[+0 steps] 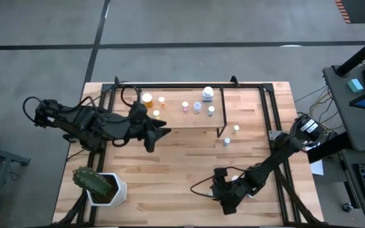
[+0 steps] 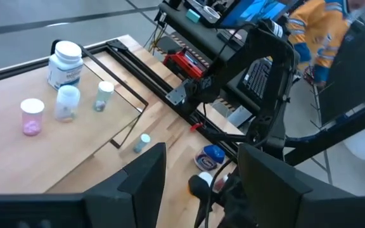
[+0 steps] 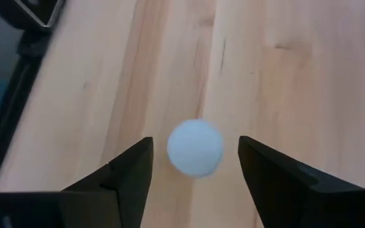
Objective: Pick and place medicine bottles onto shelf by color
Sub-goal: Put the yellow pill bottle on the shelf
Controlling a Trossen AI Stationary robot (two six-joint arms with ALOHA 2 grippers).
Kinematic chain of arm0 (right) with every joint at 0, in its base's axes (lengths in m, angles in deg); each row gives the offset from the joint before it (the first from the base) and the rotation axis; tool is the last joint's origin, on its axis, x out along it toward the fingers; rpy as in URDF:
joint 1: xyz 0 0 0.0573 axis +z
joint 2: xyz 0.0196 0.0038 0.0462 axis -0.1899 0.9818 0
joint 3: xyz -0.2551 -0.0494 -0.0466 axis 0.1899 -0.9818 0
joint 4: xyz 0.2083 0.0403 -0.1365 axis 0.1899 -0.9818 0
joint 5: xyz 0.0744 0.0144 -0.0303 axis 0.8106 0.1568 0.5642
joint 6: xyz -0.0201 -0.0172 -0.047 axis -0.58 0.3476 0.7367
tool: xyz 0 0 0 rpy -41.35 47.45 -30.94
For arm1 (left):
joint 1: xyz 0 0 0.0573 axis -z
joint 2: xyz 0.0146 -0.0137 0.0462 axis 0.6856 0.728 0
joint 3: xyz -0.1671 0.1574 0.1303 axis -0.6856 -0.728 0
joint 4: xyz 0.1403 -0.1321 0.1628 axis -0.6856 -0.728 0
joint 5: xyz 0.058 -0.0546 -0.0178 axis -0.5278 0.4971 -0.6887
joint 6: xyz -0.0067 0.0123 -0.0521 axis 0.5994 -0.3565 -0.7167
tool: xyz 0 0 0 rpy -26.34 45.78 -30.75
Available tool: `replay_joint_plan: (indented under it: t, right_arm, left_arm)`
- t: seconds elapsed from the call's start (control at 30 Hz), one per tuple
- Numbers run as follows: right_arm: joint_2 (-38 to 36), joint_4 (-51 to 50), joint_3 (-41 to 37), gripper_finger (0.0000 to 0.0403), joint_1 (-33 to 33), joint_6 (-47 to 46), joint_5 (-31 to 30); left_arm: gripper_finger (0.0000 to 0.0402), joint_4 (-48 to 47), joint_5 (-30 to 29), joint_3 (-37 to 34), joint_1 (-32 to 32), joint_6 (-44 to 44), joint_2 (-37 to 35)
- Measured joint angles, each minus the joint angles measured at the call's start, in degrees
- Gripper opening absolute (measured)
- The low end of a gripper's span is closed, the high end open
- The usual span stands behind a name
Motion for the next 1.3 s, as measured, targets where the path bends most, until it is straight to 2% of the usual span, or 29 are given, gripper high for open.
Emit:
replay_joint_plan:
  t: [0.37, 1.0, 1.3]
  right_arm:
    - [0.05, 0.59, -0.35, 0.0172, -0.23, -0.34, -1.16]
    - [0.03, 0.59, -0.4, 0.0165, -0.25, -0.28, -2.66]
    - [-0.02, 0.62, -0.4, 0.0112, -0.25, -0.3, -2.67]
  left_arm:
    - [0.018, -0.01, -0.83, -0.11, -0.02, 0.23, 0.03]
    - [0.018, -0.03, -1.16, -0.11, -0.06, 1.72, 0.03]
    - [0.018, -0.03, -1.16, -0.13, -0.04, 1.82, 0.01]
